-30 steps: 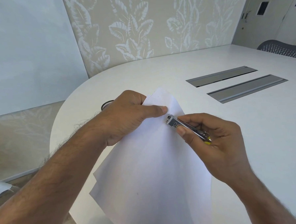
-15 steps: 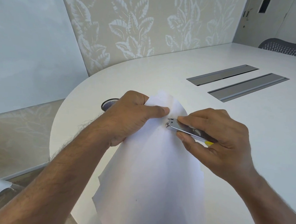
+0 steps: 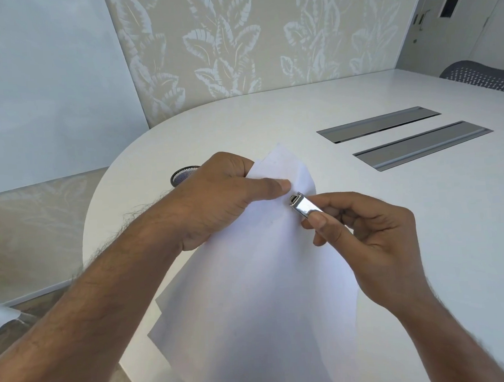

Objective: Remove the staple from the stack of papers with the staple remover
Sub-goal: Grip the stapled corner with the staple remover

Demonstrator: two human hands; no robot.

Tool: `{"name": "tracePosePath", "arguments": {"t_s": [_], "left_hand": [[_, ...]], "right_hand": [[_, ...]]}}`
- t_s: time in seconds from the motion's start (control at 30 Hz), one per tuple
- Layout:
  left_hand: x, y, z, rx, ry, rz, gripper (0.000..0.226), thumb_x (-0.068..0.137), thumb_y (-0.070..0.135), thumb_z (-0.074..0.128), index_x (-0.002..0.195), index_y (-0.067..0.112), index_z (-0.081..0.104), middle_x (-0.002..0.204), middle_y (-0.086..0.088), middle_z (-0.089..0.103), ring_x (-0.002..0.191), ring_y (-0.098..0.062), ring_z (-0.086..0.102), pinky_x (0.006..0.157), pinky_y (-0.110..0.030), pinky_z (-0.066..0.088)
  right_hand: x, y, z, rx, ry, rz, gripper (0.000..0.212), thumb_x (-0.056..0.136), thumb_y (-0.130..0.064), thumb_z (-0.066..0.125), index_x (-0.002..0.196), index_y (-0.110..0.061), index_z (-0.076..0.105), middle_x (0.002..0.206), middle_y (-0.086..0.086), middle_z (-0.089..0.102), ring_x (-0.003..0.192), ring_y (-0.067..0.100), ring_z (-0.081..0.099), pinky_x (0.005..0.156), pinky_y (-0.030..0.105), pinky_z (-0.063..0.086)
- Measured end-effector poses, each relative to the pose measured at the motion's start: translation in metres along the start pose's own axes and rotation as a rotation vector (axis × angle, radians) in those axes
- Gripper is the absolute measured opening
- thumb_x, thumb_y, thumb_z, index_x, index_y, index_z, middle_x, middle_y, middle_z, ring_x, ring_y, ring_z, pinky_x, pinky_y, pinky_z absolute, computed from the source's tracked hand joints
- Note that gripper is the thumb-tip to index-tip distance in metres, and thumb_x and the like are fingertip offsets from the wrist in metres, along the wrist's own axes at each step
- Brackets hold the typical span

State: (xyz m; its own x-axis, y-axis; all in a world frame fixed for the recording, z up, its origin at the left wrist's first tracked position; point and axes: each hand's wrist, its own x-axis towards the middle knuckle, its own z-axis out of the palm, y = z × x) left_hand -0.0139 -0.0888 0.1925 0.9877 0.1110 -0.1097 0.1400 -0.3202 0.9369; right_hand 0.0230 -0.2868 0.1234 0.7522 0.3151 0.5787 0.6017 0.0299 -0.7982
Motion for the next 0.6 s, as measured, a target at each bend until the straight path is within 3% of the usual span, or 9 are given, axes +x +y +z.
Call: {"name": "tracePosePath", "arguments": {"t_s": [0.2, 0.27, 0.33, 0.4, 0.47, 0.5, 0.6], "left_hand": [[0.0002, -0.0014, 0.0004, -0.012, -0.004, 0.04, 0.036, 0.09, 0.022, 0.075, 0.099, -0.012, 0.071, 0.107, -0.035, 0.071, 0.077, -0.029, 0.067, 0.077, -0.04, 0.049], [-0.001, -0.0007, -0.0001, -0.019, -0.005, 0.046, 0.048, 0.084, 0.027, 0.08, 0.102, -0.016, 0.067, 0.104, -0.04, 0.07, 0.079, -0.031, 0.063, 0.077, -0.042, 0.045], [-0.0019, 0.0007, -0.0006, -0.024, -0.017, 0.045, 0.065, 0.074, 0.036, 0.077, 0.103, -0.021, 0.061, 0.09, -0.032, 0.067, 0.081, -0.032, 0.055, 0.078, -0.043, 0.039], [-0.0013, 0.0008, -0.001, -0.021, -0.018, 0.052, 0.069, 0.071, 0.038, 0.074, 0.103, -0.021, 0.06, 0.092, -0.033, 0.066, 0.083, -0.033, 0.055, 0.078, -0.043, 0.038], [-0.0012, 0.0, -0.0008, -0.019, -0.013, 0.062, 0.064, 0.071, 0.037, 0.074, 0.102, -0.017, 0.064, 0.105, -0.044, 0.066, 0.081, -0.033, 0.06, 0.078, -0.043, 0.042], [-0.0008, -0.0008, -0.0007, -0.015, -0.012, 0.067, 0.058, 0.073, 0.036, 0.074, 0.099, -0.014, 0.068, 0.108, -0.042, 0.066, 0.08, -0.032, 0.062, 0.077, -0.043, 0.043], [0.0031, -0.0056, -0.0004, -0.012, -0.016, 0.07, 0.032, 0.085, 0.025, 0.079, 0.089, -0.006, 0.075, 0.095, -0.03, 0.076, 0.076, -0.026, 0.067, 0.077, -0.038, 0.048]], "right_hand": [[0.0029, -0.0023, -0.001, 0.056, -0.029, 0.066, 0.014, 0.083, -0.014, 0.07, 0.094, -0.017, 0.077, 0.075, 0.005, 0.074, 0.057, 0.016, 0.064, 0.062, 0.026, 0.055], [0.0031, -0.0025, -0.0019, 0.067, -0.034, 0.088, 0.014, 0.082, -0.014, 0.07, 0.093, -0.019, 0.077, 0.075, 0.005, 0.074, 0.056, 0.016, 0.064, 0.062, 0.025, 0.055], [0.0033, -0.0027, -0.0025, 0.074, -0.04, 0.098, 0.014, 0.081, -0.013, 0.07, 0.092, -0.019, 0.077, 0.075, 0.005, 0.075, 0.056, 0.015, 0.064, 0.062, 0.024, 0.055], [0.0036, -0.0029, -0.0032, 0.08, -0.044, 0.103, 0.013, 0.082, -0.012, 0.069, 0.091, -0.017, 0.077, 0.074, 0.004, 0.075, 0.056, 0.014, 0.064, 0.061, 0.021, 0.054], [0.0039, -0.0034, -0.0033, 0.085, -0.046, 0.105, 0.013, 0.082, -0.011, 0.069, 0.091, -0.017, 0.077, 0.074, 0.003, 0.075, 0.055, 0.014, 0.063, 0.061, 0.02, 0.053], [0.0042, -0.0038, -0.003, 0.088, -0.047, 0.107, 0.013, 0.082, -0.012, 0.069, 0.091, -0.016, 0.077, 0.074, 0.004, 0.075, 0.055, 0.015, 0.063, 0.06, 0.02, 0.052], [0.0056, -0.0053, -0.0012, 0.108, -0.05, 0.117, 0.013, 0.083, -0.012, 0.068, 0.091, -0.016, 0.077, 0.074, 0.005, 0.075, 0.055, 0.014, 0.063, 0.058, 0.016, 0.05]]}}
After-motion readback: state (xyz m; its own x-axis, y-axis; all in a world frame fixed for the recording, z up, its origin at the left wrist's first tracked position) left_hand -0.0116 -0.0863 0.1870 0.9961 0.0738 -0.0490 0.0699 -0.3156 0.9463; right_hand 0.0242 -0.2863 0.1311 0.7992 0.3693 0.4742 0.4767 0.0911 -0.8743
